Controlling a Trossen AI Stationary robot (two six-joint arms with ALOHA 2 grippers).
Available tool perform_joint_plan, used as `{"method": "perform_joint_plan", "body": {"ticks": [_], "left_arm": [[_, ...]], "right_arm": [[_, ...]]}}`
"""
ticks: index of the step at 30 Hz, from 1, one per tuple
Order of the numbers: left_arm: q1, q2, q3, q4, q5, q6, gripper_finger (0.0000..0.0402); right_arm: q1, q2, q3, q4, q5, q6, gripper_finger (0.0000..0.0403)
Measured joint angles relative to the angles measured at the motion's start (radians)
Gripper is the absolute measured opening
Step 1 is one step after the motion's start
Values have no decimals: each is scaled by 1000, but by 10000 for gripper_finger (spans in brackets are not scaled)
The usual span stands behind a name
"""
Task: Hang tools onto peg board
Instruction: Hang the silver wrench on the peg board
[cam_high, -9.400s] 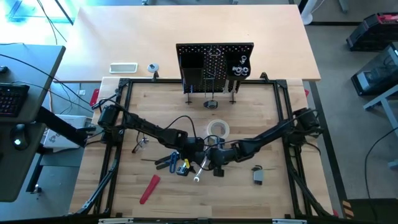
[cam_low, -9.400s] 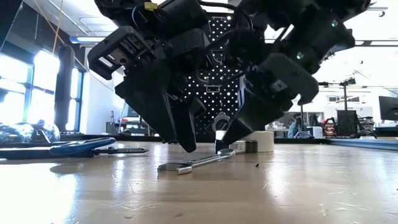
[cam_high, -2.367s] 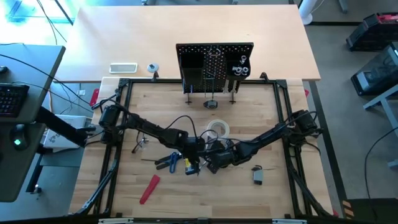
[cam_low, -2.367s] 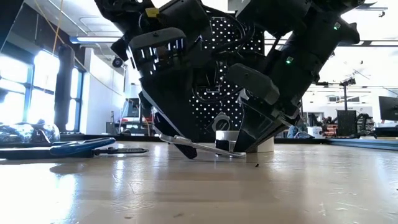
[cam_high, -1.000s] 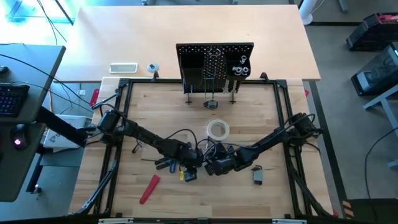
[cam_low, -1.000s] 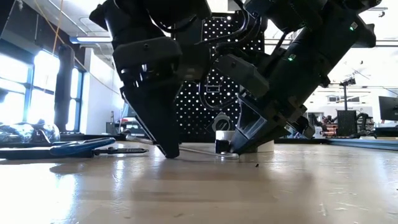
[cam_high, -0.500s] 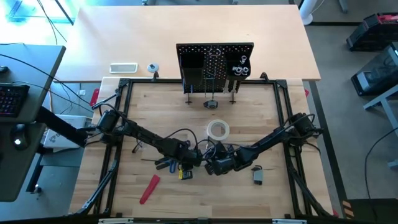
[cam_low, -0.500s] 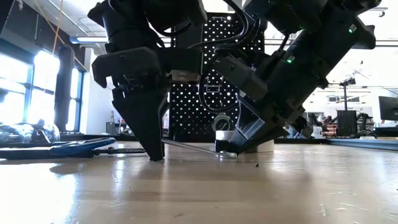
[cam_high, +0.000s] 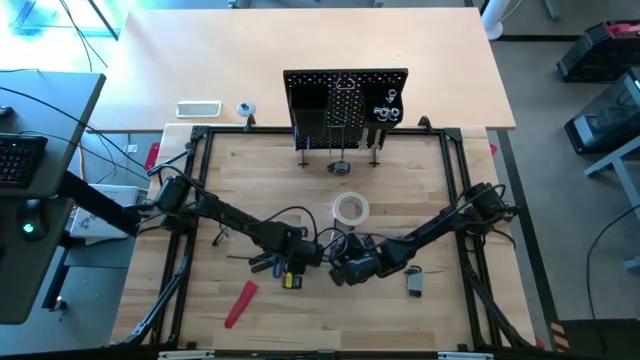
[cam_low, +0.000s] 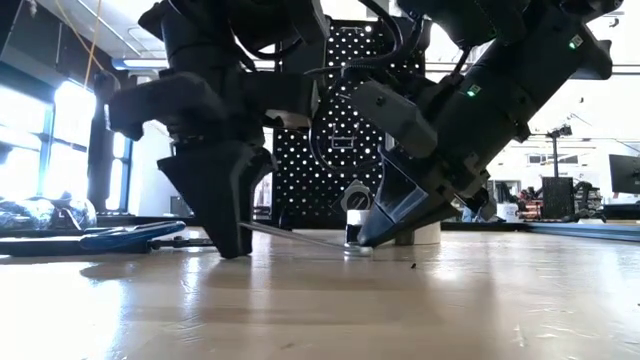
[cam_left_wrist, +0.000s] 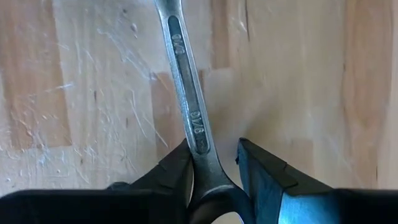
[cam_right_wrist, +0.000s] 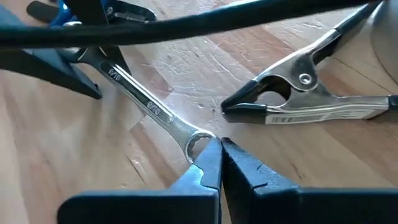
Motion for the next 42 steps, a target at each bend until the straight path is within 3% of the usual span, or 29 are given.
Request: {"method": "perform_joint_plan", "body": {"ticks": [11, 17, 29, 42], "left_arm": [[-6, -46, -6, -69, 1, 73, 102], [-14, -101, -4, -91, -78, 97, 102], [-18, -267, -1, -56, -259, 148, 101], [22, -421, 1, 142, -517, 335, 101]], "right_arm": [[33, -6, -1, -28, 29, -11, 62], [68, -67, -1, -93, 89, -9, 86], [180, -313, 1, -367, 293, 28, 87], [248, -471, 2, -661, 517, 98, 87]]}}
